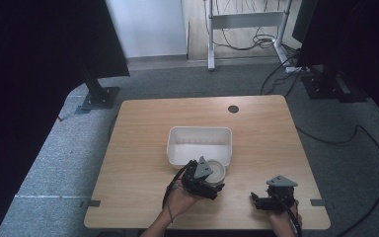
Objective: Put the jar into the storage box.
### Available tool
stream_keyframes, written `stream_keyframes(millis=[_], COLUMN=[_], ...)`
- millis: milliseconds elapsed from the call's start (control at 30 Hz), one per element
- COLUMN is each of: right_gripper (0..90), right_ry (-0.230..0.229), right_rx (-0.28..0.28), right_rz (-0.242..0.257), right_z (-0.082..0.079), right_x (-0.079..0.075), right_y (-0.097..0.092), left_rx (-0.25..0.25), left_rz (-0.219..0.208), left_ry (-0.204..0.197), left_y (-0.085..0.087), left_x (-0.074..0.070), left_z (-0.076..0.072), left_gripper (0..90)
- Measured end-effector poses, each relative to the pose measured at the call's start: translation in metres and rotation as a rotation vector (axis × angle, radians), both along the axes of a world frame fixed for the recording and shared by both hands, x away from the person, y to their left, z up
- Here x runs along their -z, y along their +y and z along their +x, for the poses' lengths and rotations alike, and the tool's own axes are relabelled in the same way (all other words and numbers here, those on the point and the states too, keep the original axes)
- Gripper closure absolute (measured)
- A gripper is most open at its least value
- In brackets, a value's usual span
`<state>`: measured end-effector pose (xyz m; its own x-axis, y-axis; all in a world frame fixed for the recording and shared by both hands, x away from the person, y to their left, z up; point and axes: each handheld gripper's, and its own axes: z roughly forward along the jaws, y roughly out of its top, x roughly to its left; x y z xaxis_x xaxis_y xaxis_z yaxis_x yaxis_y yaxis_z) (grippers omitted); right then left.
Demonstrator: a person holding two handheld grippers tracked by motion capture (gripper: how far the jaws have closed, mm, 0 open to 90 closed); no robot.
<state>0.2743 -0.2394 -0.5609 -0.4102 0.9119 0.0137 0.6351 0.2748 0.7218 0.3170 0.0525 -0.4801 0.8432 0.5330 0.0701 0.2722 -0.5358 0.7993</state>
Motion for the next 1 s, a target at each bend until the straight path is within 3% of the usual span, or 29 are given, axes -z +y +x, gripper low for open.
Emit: stream_keyframes(millis=[1000], right_gripper=[3.0], right_ry=[0.0], right_rx=[-0.001], right_rz=[0.0], right_z=[0.0], right_x=[0.0], right_y=[0.0], left_rx=[-0.091], left_rz=[-0.019], left_ry=[-0.03], left_y=[0.008], left_x=[-0.005], left_z=[0.038], left_gripper=[10.4])
